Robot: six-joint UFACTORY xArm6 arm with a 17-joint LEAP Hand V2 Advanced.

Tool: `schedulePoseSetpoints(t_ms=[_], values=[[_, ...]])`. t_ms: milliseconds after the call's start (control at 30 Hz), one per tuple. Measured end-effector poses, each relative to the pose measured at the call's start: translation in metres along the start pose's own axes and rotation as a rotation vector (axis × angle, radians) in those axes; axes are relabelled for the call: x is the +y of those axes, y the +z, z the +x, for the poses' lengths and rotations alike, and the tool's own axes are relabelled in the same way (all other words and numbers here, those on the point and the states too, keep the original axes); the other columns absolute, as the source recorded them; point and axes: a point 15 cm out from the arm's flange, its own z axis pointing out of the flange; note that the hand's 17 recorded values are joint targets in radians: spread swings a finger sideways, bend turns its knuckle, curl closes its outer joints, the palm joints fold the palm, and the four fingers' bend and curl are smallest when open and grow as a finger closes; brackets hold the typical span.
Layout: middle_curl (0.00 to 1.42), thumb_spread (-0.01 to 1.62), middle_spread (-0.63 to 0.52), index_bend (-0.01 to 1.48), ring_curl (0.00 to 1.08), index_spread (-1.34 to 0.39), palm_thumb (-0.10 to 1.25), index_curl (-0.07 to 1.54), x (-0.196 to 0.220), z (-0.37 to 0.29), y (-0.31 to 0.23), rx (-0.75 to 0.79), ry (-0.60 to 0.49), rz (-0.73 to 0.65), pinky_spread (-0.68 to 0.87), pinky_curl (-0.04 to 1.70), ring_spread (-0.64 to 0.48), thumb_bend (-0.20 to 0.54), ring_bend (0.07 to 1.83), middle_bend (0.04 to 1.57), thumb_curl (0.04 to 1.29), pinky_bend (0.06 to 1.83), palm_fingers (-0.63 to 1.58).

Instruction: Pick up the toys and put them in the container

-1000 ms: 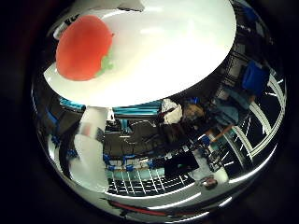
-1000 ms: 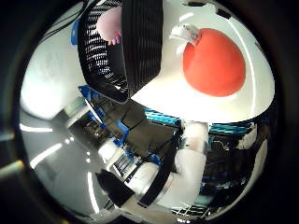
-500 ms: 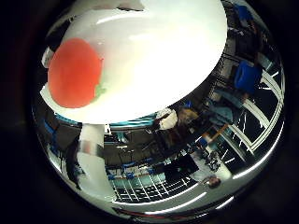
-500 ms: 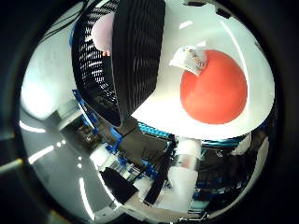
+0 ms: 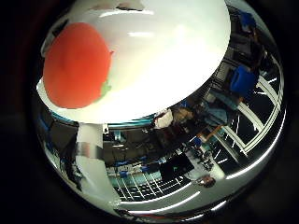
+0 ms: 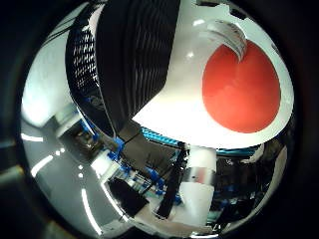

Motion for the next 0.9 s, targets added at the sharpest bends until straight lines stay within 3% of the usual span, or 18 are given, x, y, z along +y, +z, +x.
schedulePoseSetpoints(t_ms=[233,533,900], values=[[0.33,0.97,0.26,0.15,0.21,-0.04,0.22,0.28,0.015,-0.004,0.019,0.035,-0.024,-0.034,0.53,0.2,0.33,-0.018,0.46,0.27,0.3,0.76,0.16],[0.34,1.03,0.24,0.15,0.22,-0.04,0.49,0.26,0.02,-0.002,0.028,0.072,-0.034,-0.062,0.52,0.21,0.31,-0.017,0.49,0.28,0.31,0.8,0.15],[0.34,1.0,0.22,0.15,0.22,-0.05,0.61,0.26,0.019,0.005,0.031,0.122,-0.018,-0.075,0.51,0.21,0.29,-0.025,0.5,0.29,0.32,0.82,0.14]])
